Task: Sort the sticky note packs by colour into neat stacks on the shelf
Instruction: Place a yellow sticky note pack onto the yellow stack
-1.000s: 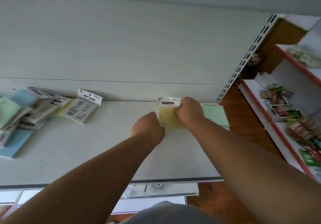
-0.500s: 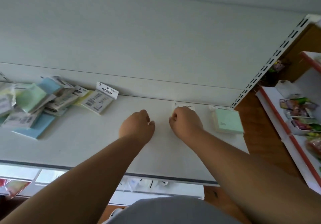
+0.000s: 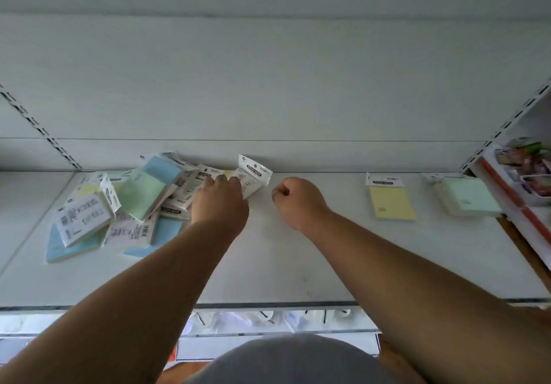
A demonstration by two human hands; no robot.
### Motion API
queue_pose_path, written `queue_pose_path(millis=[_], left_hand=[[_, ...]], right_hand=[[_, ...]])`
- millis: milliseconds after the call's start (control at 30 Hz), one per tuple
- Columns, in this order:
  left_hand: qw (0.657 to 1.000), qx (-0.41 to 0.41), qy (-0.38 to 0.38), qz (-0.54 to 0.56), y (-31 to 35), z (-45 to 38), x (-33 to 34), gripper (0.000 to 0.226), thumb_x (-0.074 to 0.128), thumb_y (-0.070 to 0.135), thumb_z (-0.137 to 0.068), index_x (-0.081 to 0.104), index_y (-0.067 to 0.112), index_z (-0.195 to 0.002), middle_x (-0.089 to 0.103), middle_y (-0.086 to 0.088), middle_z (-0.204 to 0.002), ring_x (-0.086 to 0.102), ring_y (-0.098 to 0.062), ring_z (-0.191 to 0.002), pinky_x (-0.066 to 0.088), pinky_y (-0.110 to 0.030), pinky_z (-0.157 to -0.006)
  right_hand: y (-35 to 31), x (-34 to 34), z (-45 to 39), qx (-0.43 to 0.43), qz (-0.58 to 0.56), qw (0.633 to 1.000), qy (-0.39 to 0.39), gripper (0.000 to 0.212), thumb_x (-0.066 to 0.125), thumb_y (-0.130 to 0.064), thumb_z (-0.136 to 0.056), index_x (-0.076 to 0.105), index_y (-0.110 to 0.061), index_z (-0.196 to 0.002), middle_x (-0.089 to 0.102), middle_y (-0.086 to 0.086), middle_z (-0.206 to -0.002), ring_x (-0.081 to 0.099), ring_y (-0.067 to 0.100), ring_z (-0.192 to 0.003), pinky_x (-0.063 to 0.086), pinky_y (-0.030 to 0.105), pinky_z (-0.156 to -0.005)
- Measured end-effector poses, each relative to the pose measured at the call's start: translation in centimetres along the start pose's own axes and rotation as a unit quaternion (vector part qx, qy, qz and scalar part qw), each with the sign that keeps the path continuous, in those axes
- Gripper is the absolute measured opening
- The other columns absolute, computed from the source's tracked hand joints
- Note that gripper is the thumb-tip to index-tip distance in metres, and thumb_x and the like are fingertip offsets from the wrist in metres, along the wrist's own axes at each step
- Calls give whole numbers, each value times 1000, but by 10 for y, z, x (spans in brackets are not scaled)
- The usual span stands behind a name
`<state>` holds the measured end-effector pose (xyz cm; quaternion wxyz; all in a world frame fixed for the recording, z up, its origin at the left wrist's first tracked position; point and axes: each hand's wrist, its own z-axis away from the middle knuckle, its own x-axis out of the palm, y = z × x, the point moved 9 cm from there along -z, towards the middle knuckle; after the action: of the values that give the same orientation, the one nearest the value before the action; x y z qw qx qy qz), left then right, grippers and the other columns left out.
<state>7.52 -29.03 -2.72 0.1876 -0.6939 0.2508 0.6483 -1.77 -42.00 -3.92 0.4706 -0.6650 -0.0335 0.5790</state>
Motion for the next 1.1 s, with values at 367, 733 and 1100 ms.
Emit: queue_pose_path(millis=[367,733,1100], left_hand=[[757,-182,-44,626,-21,35,10,23,45,24,-97,63,19,-84,71,-2,-73,71,-19,-64,56,-34,-56],[875,-41,-107,471,76,51,24,22,70,29,-81,65,27,-102,68,9,-74,66,-12,-68,55,-31,-66],[942,10,-126,310,229,20,29,33,63,38,-85,62,23,-114,67,7,-95,62,-18,-90,50,-30,-75]], right_hand=[[5,-3,16,101,-251,961,57,22,59,-36,-86,66,-16,-83,68,2,-76,59,16,-62,45,28,-56],[93,-82,50,126,-198,955,179,16,71,-35,-79,62,-27,-88,65,-12,-84,63,10,-77,47,24,-65],[188,-185,11,150,6,977,149,25,66,-35,-82,67,-20,-101,66,-2,-95,55,17,-79,43,27,-70]])
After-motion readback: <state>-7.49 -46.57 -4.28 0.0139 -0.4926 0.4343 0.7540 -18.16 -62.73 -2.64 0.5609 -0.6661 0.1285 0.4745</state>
